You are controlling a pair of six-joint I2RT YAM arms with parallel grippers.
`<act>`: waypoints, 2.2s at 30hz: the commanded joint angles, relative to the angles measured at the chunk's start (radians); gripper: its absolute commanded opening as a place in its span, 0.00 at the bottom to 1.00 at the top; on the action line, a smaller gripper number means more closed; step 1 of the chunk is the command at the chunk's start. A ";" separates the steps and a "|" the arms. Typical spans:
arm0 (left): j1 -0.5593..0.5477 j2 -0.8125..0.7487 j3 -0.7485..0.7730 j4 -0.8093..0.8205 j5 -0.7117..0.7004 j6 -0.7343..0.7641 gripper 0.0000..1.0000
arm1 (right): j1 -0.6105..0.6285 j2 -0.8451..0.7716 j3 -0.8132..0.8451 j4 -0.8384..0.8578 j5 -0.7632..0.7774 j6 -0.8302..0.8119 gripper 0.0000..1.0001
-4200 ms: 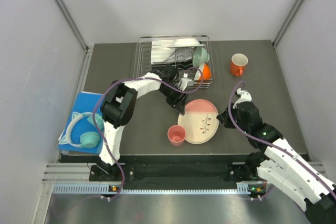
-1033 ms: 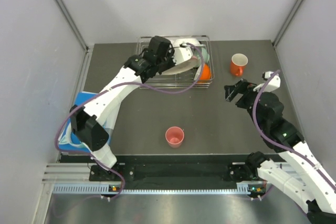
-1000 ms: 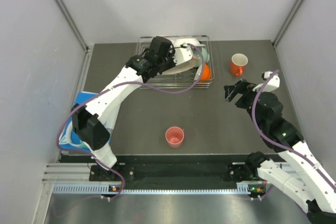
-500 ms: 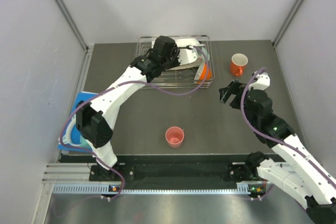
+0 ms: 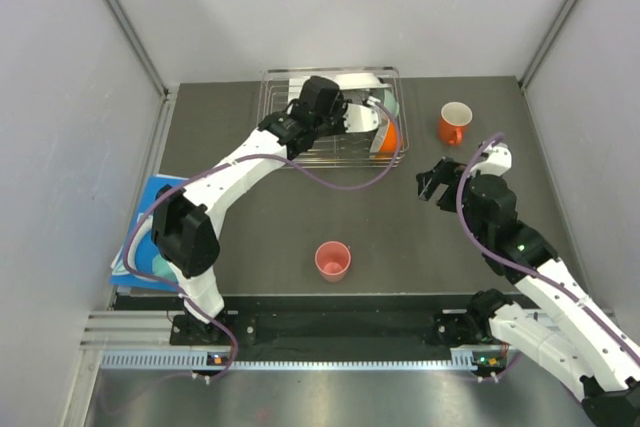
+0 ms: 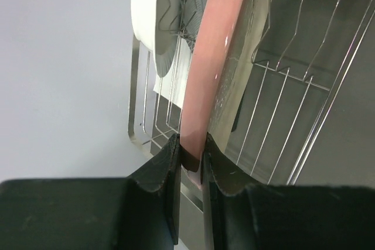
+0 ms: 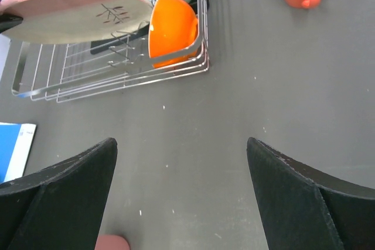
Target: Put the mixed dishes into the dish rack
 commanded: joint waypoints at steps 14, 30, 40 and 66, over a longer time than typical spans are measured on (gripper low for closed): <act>-0.036 0.008 -0.086 0.180 -0.008 0.078 0.00 | -0.035 -0.011 -0.027 0.045 -0.035 0.017 0.90; -0.044 -0.064 -0.083 0.171 -0.060 -0.025 0.99 | -0.046 0.015 -0.015 0.040 -0.035 0.026 0.90; 0.066 -0.177 -0.041 0.093 -0.057 -0.185 0.99 | -0.066 0.266 0.092 0.069 0.042 0.032 0.81; 0.484 0.235 0.221 -0.095 0.110 -0.758 0.96 | -0.262 1.090 0.713 0.157 -0.176 -0.029 0.56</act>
